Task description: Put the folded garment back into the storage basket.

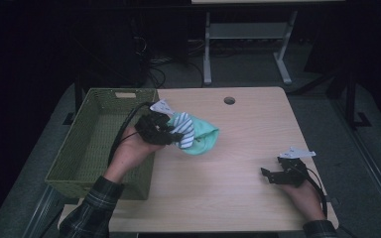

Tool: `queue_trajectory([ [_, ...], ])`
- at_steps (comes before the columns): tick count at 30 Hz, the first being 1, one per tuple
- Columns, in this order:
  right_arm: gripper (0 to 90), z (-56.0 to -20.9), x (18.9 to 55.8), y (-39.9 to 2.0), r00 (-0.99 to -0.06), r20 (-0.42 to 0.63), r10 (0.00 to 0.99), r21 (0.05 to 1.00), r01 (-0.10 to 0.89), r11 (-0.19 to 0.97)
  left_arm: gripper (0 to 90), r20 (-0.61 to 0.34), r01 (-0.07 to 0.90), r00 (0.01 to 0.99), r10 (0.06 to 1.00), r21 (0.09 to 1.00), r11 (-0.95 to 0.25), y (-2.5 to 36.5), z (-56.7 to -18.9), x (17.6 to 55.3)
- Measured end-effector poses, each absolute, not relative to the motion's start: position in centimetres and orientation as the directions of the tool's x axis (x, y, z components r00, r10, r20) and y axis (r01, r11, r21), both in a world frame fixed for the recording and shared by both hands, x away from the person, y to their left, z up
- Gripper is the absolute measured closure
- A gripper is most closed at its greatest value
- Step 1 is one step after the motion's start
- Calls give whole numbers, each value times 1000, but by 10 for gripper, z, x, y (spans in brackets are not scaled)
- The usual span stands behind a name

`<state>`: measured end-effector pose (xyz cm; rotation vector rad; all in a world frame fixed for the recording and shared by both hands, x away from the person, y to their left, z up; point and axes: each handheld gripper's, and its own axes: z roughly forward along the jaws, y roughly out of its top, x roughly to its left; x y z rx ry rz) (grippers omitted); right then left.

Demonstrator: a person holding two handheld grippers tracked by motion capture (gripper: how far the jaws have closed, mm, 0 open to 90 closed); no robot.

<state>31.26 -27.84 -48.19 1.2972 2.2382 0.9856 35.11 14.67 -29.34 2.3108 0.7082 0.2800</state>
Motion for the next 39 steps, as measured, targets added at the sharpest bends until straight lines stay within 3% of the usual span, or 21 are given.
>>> queue_trajectory([
  [10, 165, -482, 313, -278, -502, 27, 864, 726, 604, 328, 693, 15, 464, 753, 658, 697, -546, 194, -282, 352],
  [21, 23, -483, 312, -274, -476, -20, 879, 716, 607, 345, 693, 29, 530, 652, 758, 698, -482, 241, -283, 352],
  [39, 20, -483, 315, -276, -476, 16, 879, 705, 629, 328, 691, 55, 648, 486, 872, 648, -401, 303, -320, 356],
])
